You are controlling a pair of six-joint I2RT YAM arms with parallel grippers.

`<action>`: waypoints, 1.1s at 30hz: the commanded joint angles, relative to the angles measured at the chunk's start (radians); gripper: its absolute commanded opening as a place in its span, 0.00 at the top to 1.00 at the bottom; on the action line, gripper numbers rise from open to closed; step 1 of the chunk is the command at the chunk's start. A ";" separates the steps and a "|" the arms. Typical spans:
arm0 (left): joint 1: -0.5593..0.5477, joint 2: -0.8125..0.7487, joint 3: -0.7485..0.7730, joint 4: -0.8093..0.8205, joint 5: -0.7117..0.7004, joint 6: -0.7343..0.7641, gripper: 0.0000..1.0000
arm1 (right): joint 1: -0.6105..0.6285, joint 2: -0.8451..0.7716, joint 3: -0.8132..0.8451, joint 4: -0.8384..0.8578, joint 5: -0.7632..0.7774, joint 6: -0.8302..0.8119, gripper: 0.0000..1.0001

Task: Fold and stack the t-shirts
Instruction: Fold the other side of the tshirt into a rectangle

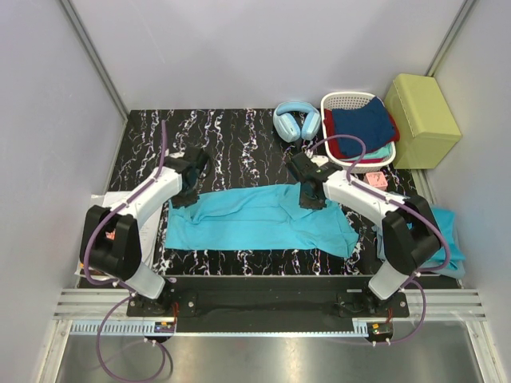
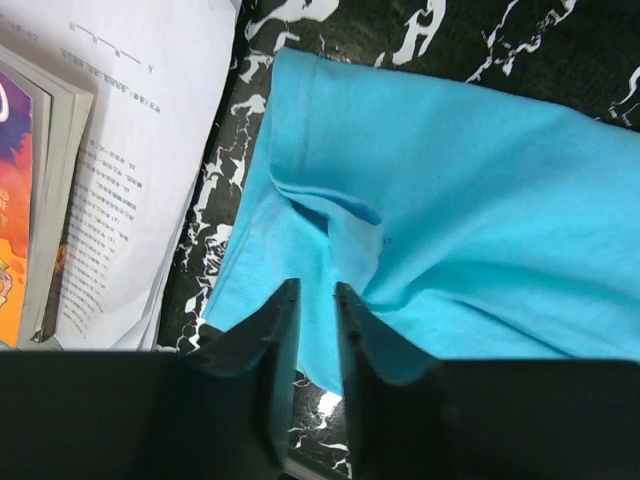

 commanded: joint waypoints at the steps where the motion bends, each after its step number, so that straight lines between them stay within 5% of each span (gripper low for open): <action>1: -0.005 -0.014 0.057 0.012 -0.046 0.000 0.63 | 0.012 0.016 0.041 0.039 -0.018 -0.021 0.71; 11: -0.021 -0.020 0.051 0.012 -0.034 -0.004 0.61 | 0.013 0.061 -0.058 0.118 -0.023 0.001 0.68; 33: -0.050 -0.048 0.046 0.007 -0.023 -0.006 0.61 | 0.007 0.137 0.002 0.131 0.068 0.018 0.64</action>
